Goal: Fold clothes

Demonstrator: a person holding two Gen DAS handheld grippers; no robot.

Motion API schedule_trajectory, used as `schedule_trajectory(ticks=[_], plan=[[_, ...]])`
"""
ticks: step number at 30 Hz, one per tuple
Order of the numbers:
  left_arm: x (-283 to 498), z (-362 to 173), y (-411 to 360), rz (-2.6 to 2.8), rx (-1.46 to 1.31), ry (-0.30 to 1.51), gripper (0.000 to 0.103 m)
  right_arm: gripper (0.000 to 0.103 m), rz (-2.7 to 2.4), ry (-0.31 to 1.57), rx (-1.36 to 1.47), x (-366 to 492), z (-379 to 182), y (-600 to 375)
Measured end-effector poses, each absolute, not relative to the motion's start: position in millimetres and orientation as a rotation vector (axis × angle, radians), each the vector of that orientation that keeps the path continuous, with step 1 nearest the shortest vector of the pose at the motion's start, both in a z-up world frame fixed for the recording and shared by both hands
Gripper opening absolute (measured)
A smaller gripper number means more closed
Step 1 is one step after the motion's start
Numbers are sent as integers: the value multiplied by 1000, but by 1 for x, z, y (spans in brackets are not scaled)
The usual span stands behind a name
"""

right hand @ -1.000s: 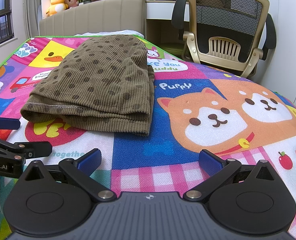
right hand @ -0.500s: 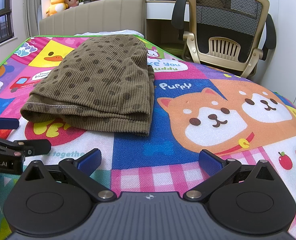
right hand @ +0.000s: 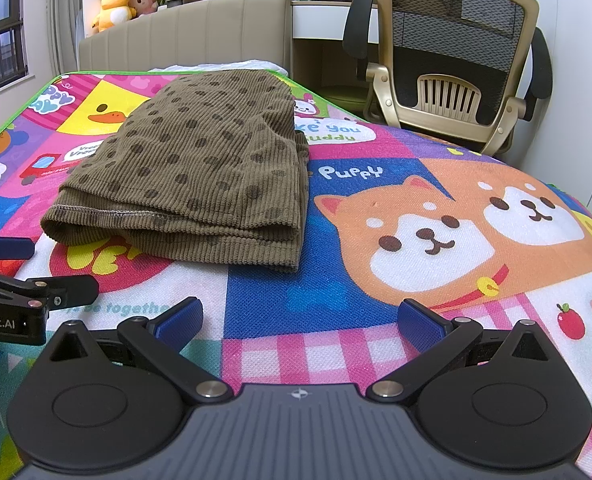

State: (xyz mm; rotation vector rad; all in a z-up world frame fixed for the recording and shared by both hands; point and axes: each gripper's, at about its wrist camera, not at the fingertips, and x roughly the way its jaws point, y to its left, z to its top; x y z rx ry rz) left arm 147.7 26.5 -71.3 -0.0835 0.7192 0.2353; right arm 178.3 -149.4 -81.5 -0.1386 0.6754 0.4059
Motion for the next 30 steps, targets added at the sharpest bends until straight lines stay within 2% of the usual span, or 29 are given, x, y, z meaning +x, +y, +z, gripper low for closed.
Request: schedule_trajectory(ticks=[30], plan=[[145,-72,27,238,-84,713,103,103,408,675,-138,179,-81,-151]])
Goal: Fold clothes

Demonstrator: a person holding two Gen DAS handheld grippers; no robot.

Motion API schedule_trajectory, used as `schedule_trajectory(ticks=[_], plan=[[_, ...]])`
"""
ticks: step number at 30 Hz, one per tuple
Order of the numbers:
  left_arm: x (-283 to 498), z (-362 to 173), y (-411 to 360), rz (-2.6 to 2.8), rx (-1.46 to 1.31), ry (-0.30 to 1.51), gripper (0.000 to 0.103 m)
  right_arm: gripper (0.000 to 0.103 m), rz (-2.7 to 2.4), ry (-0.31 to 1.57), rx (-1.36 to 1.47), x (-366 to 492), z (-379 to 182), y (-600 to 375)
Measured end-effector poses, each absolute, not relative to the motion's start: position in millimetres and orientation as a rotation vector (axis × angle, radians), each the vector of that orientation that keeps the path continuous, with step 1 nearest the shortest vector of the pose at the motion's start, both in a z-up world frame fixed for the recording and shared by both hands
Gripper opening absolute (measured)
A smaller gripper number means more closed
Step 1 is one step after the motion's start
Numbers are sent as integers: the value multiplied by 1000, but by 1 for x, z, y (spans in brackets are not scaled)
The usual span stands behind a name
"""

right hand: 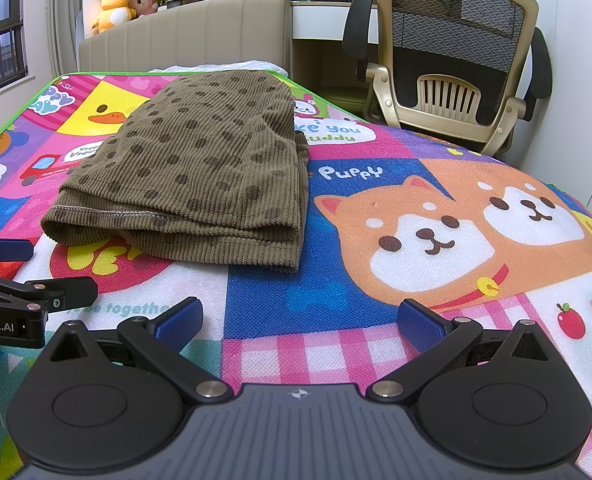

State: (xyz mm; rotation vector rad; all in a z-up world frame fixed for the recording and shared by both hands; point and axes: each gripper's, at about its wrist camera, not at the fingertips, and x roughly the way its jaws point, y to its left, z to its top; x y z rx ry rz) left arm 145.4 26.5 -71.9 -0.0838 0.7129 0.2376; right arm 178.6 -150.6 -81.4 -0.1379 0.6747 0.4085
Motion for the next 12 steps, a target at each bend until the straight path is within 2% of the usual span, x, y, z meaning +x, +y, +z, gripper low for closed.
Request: schedule_trajectory(ticks=[12], plan=[[145,-71,26,236,-78,714,103,103,408,676,-140,179,-81,-151]])
